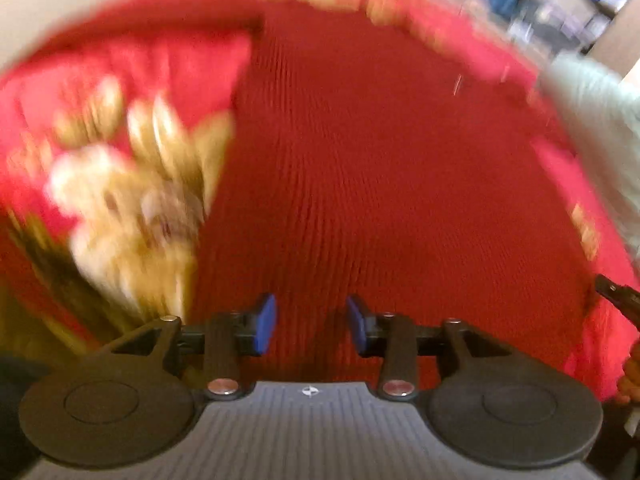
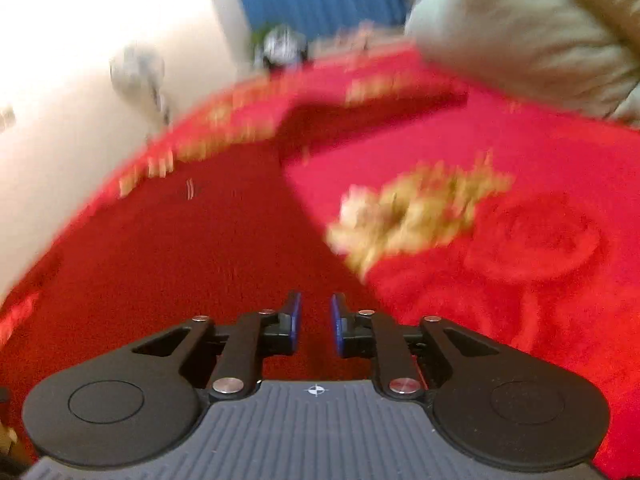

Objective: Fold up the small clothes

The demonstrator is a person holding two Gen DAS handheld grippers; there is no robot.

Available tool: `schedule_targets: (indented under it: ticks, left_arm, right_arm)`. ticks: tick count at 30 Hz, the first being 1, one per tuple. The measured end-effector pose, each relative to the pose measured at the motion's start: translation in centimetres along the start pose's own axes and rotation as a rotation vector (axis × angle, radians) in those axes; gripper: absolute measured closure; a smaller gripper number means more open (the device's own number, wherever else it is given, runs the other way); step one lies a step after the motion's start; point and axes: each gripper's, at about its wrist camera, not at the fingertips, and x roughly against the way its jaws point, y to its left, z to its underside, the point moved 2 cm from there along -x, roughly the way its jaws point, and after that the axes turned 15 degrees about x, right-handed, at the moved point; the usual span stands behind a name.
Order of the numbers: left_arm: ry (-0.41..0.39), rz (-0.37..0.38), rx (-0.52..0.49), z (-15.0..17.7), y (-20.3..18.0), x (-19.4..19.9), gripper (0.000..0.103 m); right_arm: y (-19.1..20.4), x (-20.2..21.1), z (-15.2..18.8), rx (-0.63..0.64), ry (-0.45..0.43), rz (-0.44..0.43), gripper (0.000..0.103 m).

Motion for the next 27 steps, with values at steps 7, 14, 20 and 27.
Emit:
schedule_targets:
  ticks: [7, 14, 20, 27]
  left_arm:
    - [-0.065, 0.012, -0.033, 0.3, -1.2, 0.8, 0.052]
    - [-0.171, 0.041, -0.001, -0.1, -2.0, 2.1, 0.05]
    - [-0.403, 0.067, -0.054, -1.9, -4.4, 6.3, 0.05]
    - [-0.612, 0.14, -0.157, -9.1, -9.4, 12.2, 0.041]
  right_arm:
    - [-0.9, -0.1, 0.2, -0.039, -0.007, 0.011, 0.073]
    - [-0.3, 0.7, 0.1, 0.005, -0.074, 0.02, 0.072]
    - [-0.8, 2.7, -1.2, -0.011, -0.166, 0.056, 0.072]
    - [-1.2, 6.4, -3.0, -0.021, -0.33, 0.149, 0.072]
